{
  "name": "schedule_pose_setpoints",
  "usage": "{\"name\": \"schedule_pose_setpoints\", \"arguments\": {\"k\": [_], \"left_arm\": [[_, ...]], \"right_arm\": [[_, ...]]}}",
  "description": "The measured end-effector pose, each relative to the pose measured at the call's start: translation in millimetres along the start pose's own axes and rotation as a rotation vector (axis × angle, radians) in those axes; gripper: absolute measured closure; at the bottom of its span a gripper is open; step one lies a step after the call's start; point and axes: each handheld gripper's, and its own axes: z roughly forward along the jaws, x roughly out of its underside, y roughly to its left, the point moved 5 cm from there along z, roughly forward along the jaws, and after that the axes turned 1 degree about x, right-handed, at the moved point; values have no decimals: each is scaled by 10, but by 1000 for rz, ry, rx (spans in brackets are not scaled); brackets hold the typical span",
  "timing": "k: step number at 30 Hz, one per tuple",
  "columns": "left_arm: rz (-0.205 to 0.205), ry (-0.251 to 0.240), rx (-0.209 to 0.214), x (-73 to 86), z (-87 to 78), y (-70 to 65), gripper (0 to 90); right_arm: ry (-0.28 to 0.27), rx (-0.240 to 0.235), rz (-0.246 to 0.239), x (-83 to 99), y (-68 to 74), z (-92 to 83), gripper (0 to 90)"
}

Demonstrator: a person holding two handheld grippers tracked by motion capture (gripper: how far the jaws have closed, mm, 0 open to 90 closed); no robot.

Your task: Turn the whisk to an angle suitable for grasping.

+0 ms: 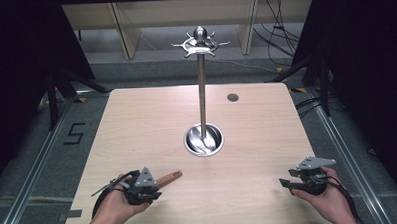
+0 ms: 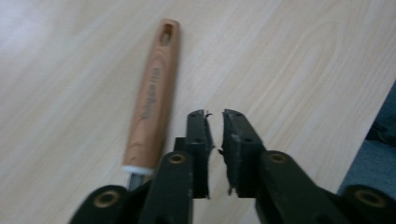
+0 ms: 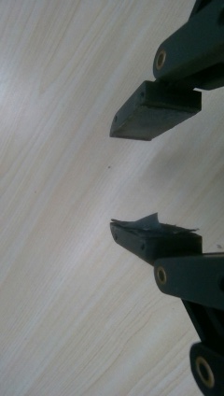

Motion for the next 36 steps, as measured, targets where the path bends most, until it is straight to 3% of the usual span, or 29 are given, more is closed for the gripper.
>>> {"name": "schedule_pose_setpoints", "arguments": {"k": [3, 5, 9, 11, 12, 15, 19, 22, 25, 28, 32, 33, 36], "left_arm": [[-28, 50, 7, -91, 118, -43, 888], [-32, 78, 17, -149, 180, -55, 890], [-35, 134, -10, -288, 330, -21, 892], [-53, 164, -19, -321, 388, 18, 893], [-47, 191, -37, -329, 398, 55, 893], [-75, 205, -65, -354, 437, 138, 893], [-92, 214, -74, -391, 484, 235, 893], [-129, 218, -78, -427, 547, 295, 893], [-114, 228, -93, -459, 567, 367, 893], [-152, 199, -129, -537, 583, 516, 893], [-193, 200, -156, -618, 585, 740, 894], [-227, 172, -170, -642, 605, 777, 893], [-260, 155, -184, -685, 598, 897, 893]], "right_arm": [[-1, -2, -7, 2, -11, 5, 483], [-2, -3, -12, 0, -15, 5, 483], [1, -4, 1, 2, 1, 3, 483], [-4, -3, -10, -1, -13, 1, 483], [-19, 4, -44, -3, -41, 13, 483], [0, -7, -3, 4, -8, 5, 483], [0, -9, -6, 4, -6, 9, 483], [0, -7, -5, 4, -7, 6, 483], [-2, -8, -5, 4, -10, 8, 483], [2, -7, -1, 7, -7, 11, 483], [6, -7, 1, 11, -8, 8, 483], [6, -7, 0, 12, -10, 8, 483], [5, -7, 2, 13, -12, 10, 483]]}}
